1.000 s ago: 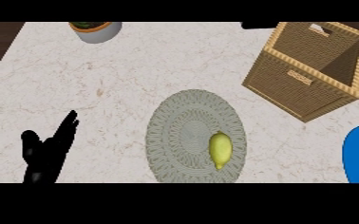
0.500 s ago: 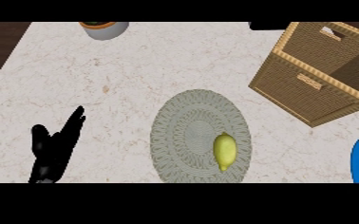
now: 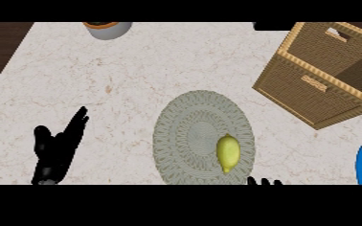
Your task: Pick the lemon from the placemat and place it in the basket
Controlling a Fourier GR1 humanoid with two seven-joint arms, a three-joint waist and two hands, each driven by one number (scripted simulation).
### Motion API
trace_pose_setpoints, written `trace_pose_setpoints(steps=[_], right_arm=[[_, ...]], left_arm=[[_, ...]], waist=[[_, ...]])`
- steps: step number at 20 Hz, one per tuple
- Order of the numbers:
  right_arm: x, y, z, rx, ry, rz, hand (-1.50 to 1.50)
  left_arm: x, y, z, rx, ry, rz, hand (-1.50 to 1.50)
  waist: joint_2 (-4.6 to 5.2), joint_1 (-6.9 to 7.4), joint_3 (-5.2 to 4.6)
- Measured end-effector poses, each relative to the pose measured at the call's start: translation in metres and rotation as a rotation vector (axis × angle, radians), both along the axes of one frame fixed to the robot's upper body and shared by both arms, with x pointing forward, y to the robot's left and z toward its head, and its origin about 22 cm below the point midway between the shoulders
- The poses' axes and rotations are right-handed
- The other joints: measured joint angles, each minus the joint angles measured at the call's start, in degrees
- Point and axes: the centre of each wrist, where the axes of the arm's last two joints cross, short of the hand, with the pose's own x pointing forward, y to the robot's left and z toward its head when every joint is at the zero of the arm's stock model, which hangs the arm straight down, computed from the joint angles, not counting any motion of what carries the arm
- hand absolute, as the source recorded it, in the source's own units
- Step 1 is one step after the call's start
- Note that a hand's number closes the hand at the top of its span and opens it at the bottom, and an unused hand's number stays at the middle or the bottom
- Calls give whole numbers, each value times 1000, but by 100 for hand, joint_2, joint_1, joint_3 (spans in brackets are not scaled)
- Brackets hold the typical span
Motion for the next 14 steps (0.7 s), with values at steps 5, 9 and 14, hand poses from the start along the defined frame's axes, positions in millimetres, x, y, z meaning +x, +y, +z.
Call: trace_pose_setpoints(steps=[5,9,14], right_arm=[[15,6,-13,5,4,9,-150],[25,11,-23,0,-2,8,-150],[42,8,-38,5,-15,1,-150]], left_arm=[[-1,2,0,1,3,3,0],[-1,2,-3,-1,2,5,0],[-1,4,-1,2,5,2,0]], waist=[[-4,-3,1],[-12,-17,6],[-12,-8,8]])
